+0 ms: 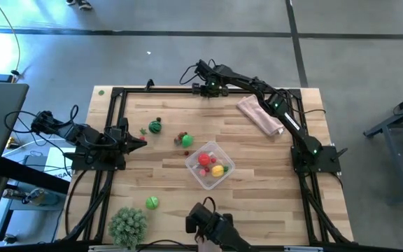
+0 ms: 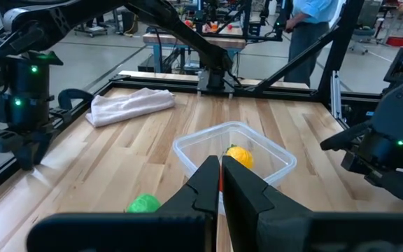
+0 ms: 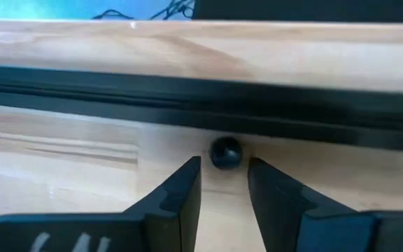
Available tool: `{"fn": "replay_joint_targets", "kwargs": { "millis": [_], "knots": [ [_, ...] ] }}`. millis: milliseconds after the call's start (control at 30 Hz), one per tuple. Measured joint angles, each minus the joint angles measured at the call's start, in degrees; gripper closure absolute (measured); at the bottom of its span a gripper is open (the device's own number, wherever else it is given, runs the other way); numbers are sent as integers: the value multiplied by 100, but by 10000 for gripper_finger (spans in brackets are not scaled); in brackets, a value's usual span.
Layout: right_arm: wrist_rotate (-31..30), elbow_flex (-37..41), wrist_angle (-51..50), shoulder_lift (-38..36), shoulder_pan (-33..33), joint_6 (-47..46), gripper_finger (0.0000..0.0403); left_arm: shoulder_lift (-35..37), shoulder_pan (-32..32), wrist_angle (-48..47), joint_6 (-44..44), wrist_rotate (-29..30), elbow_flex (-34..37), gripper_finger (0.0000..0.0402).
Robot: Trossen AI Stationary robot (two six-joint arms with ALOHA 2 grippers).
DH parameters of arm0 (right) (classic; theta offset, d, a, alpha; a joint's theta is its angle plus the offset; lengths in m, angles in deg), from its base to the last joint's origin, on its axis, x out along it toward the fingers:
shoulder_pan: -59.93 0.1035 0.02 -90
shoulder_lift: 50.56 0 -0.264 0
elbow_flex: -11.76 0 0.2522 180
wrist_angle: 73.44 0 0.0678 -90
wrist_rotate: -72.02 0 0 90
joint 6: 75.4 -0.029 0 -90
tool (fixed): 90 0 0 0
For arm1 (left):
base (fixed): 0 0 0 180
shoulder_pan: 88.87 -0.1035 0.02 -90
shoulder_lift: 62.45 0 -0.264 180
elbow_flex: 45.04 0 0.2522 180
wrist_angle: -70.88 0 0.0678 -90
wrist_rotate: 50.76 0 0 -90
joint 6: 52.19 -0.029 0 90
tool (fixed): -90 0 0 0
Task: Pick and placing Produce into tupperware
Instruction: Put the blueberry into the transparent container
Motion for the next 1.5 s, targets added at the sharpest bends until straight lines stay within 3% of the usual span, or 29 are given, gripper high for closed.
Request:
{"fn": "replay_joint_targets", "kwargs": {
  "millis": [833,1200,1500],
  "knots": [
    [-267,0,127,11,-39,221,295,1,-1,0,1,1,-1,394],
    [-263,-1,67,9,-42,440,358,1,1,0,0,0,0,394],
    [-94,-2,81,7,-37,477,364,1,0,0,2,0,0,394]
  ]
}}
